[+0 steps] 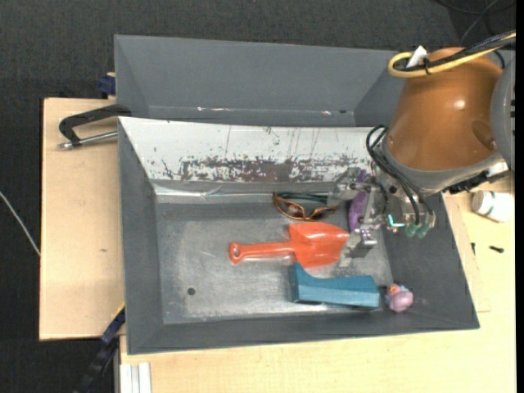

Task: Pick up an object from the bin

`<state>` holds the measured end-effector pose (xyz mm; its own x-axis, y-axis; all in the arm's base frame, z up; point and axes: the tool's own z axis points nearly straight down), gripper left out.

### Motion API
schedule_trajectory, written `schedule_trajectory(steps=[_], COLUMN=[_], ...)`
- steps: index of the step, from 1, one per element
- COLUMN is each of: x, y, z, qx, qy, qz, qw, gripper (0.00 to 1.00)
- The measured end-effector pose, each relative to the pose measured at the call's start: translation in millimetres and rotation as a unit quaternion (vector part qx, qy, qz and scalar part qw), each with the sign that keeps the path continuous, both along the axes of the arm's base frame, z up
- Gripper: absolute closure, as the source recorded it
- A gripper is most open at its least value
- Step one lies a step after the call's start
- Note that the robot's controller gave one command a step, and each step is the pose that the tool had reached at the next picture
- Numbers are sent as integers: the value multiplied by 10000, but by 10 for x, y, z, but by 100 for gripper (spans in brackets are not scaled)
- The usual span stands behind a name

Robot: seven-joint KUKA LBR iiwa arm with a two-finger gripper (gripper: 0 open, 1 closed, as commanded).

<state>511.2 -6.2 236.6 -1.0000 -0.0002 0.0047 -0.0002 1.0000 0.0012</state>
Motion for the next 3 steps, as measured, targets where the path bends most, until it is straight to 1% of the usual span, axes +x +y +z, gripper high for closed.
schedule_trajectory(steps=[1, 2, 3], x=[7, 161, 198], y=[-1, 112, 158], z=[31, -502, -1187], qx=[0, -2, 1], qy=[-30, -66, -53], qz=[0, 79, 89], qw=[10000, 9999, 9999], gripper=[0, 0, 0])
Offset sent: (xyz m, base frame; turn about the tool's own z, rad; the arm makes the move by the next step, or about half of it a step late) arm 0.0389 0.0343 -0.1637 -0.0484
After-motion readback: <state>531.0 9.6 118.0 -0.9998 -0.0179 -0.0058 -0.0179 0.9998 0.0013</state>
